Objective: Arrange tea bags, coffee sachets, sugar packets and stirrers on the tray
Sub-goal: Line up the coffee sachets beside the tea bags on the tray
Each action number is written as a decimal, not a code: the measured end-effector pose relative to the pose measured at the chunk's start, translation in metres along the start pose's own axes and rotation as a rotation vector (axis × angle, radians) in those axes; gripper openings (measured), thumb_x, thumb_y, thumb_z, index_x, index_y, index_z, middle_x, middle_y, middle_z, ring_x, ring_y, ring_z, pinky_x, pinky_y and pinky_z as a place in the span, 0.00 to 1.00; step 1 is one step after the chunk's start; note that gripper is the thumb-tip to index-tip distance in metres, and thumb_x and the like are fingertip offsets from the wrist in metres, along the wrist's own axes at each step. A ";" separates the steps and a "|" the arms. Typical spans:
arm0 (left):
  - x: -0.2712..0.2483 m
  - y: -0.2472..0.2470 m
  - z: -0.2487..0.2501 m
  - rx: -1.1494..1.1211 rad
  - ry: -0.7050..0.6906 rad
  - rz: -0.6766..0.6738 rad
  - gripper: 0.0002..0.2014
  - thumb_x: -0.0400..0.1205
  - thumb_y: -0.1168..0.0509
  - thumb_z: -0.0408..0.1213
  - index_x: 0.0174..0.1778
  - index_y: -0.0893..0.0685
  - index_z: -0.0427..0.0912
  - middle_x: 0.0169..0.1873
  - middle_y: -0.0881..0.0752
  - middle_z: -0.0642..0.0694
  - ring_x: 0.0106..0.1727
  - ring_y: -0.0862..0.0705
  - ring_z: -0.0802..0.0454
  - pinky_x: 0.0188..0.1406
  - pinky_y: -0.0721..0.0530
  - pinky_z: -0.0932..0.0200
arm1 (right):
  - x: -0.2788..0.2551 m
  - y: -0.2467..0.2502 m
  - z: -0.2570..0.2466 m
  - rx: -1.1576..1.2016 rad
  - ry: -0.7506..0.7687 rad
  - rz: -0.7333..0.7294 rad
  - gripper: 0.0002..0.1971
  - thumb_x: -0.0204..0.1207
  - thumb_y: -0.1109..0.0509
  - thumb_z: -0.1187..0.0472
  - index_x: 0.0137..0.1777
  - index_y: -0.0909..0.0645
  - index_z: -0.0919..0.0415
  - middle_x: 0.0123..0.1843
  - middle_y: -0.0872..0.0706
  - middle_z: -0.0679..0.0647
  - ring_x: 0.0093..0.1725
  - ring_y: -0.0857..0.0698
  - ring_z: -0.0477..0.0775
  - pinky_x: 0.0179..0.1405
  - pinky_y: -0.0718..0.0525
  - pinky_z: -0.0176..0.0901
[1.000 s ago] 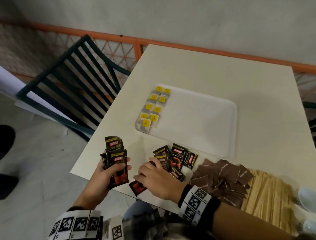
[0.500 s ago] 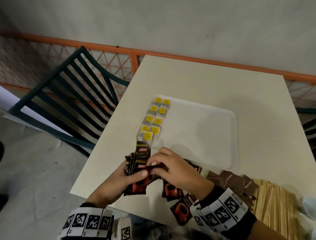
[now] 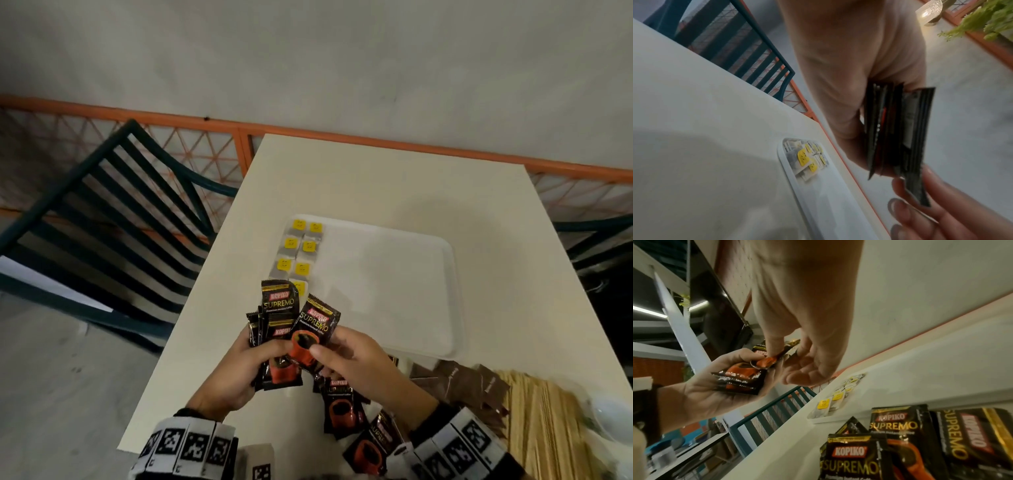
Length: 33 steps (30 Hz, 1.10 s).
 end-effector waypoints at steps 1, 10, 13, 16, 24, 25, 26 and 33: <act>0.002 0.001 0.000 0.006 0.012 -0.016 0.26 0.63 0.27 0.31 0.59 0.19 0.37 0.51 0.11 0.34 0.51 0.13 0.36 0.42 0.12 0.50 | 0.004 0.001 0.000 0.044 0.010 0.006 0.10 0.78 0.34 0.51 0.54 0.20 0.54 0.45 0.12 0.51 0.39 0.14 0.43 0.43 0.13 0.40; 0.015 0.007 0.005 -0.013 0.043 0.029 0.25 0.67 0.25 0.36 0.60 0.20 0.38 0.46 0.10 0.36 0.44 0.10 0.42 0.36 0.13 0.54 | 0.027 0.019 0.004 0.124 0.006 0.188 0.06 0.77 0.31 0.59 0.45 0.20 0.63 0.32 0.17 0.52 0.29 0.18 0.45 0.36 0.17 0.37; 0.020 0.012 0.006 -0.031 0.059 0.038 0.20 0.69 0.30 0.30 0.59 0.19 0.36 0.46 0.10 0.32 0.42 0.10 0.43 0.34 0.12 0.54 | 0.043 0.036 0.015 0.181 -0.067 0.275 0.05 0.77 0.32 0.63 0.45 0.18 0.65 0.39 0.14 0.54 0.35 0.16 0.44 0.36 0.16 0.31; 0.029 0.017 0.010 -0.063 0.050 0.063 0.18 0.70 0.33 0.30 0.57 0.19 0.38 0.44 0.10 0.35 0.43 0.09 0.43 0.34 0.11 0.54 | 0.071 0.056 0.032 0.307 -0.159 0.338 0.04 0.77 0.33 0.69 0.48 0.17 0.66 0.49 0.13 0.60 0.46 0.14 0.52 0.43 0.15 0.35; 0.075 0.029 0.023 -0.064 0.048 0.110 0.25 0.68 0.26 0.34 0.63 0.20 0.40 0.52 0.11 0.37 0.52 0.11 0.38 0.46 0.12 0.47 | 0.161 0.105 0.036 0.357 -0.254 0.483 0.05 0.73 0.29 0.72 0.48 0.20 0.68 0.34 0.18 0.56 0.32 0.21 0.50 0.27 0.17 0.28; 0.080 0.031 0.024 -0.059 0.050 0.124 0.24 0.69 0.25 0.33 0.61 0.19 0.40 0.51 0.10 0.36 0.52 0.11 0.38 0.47 0.12 0.46 | 0.173 0.110 0.036 0.356 -0.262 0.501 0.06 0.73 0.29 0.72 0.48 0.20 0.68 0.33 0.19 0.56 0.31 0.21 0.50 0.27 0.17 0.29; 0.085 0.032 0.025 -0.056 0.054 0.133 0.23 0.69 0.25 0.33 0.60 0.18 0.40 0.50 0.10 0.36 0.51 0.11 0.37 0.46 0.11 0.46 | 0.184 0.114 0.036 0.346 -0.271 0.516 0.06 0.72 0.28 0.71 0.48 0.20 0.68 0.34 0.18 0.57 0.30 0.21 0.51 0.29 0.17 0.32; 0.109 0.035 0.026 -0.123 0.102 0.094 0.19 0.69 0.33 0.33 0.57 0.17 0.39 0.48 0.10 0.33 0.45 0.10 0.40 0.38 0.10 0.53 | 0.235 0.125 0.040 0.294 -0.329 0.552 0.07 0.70 0.26 0.71 0.47 0.17 0.69 0.31 0.17 0.57 0.29 0.22 0.53 0.37 0.17 0.41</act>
Point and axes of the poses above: each hand's wrist, its own x-axis towards the middle knuckle, its own y-axis out of the back of the hand, z = x × y, the point moved 2 cm from there along x, towards the middle knuckle
